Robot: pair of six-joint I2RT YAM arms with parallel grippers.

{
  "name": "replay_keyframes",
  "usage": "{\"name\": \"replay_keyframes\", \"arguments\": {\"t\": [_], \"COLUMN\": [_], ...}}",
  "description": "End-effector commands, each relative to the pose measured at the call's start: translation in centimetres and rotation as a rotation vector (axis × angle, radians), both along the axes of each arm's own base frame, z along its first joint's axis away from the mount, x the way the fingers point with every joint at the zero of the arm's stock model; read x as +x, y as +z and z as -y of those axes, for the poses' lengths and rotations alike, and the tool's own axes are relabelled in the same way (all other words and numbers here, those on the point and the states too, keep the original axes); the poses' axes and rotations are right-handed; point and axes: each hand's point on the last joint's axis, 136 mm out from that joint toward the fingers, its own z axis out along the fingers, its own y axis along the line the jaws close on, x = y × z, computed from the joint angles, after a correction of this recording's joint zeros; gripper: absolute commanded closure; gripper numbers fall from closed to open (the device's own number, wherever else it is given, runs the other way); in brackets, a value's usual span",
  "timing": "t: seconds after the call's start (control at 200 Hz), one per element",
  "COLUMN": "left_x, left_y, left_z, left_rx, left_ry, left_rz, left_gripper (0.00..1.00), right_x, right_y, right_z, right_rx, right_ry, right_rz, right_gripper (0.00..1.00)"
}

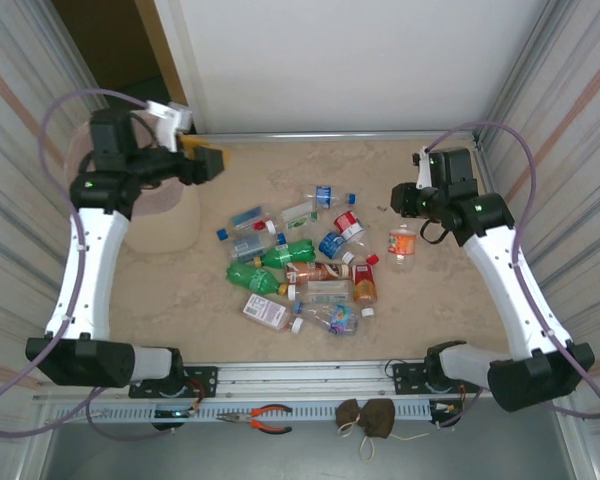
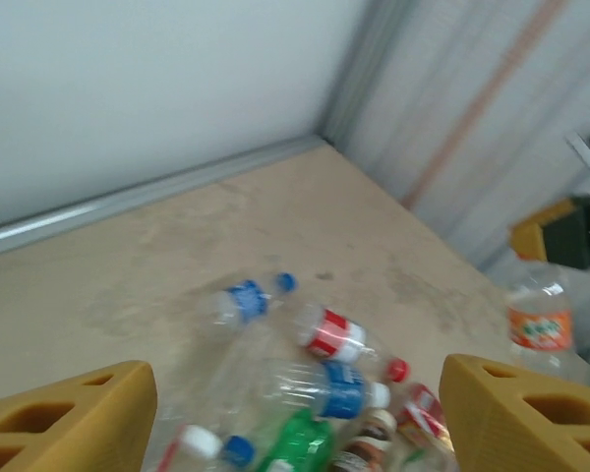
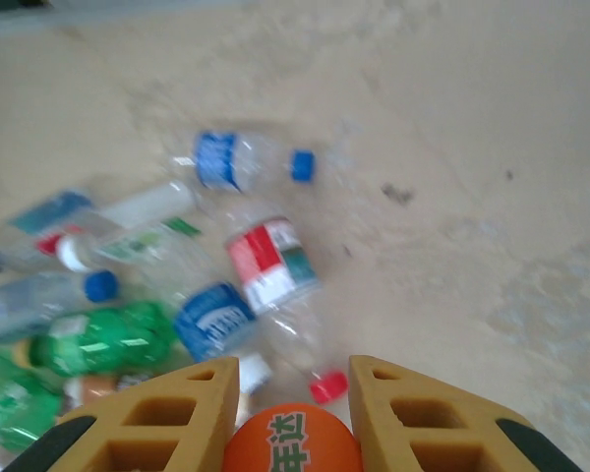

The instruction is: Put the plastic bottles in the bin

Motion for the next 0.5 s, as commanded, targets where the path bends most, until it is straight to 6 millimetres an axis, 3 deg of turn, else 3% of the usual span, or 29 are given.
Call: {"name": "replay_keyframes", "arguments": {"t": [0.0,0.266,0.496], "left_x": [-2.0,-4.7,-7.2], "left_y": [0.9,-1.5,-0.5], "left_z": [4.3,14.3,20.9], "left_rx": [-0.041,-0.102,-0.163], "left_ry": [-0.112,-0.332,-0.507], "left_rz": [0.056,0.003,0.020], "left_gripper": [0.23,0.21,0.19], "right_x": [0.2,-0.8,-1.6], "right_y": [4.9,10.2,11.5], "right_z": [-1.8,-4.0,-5.9], "right_rx": [0.153,0.335,0.392], "right_ry": [0.016,0.094,0.161], "right_rz": [0.161,0.354,0.388], "right_gripper": [0.76,0.77,0.76]}}
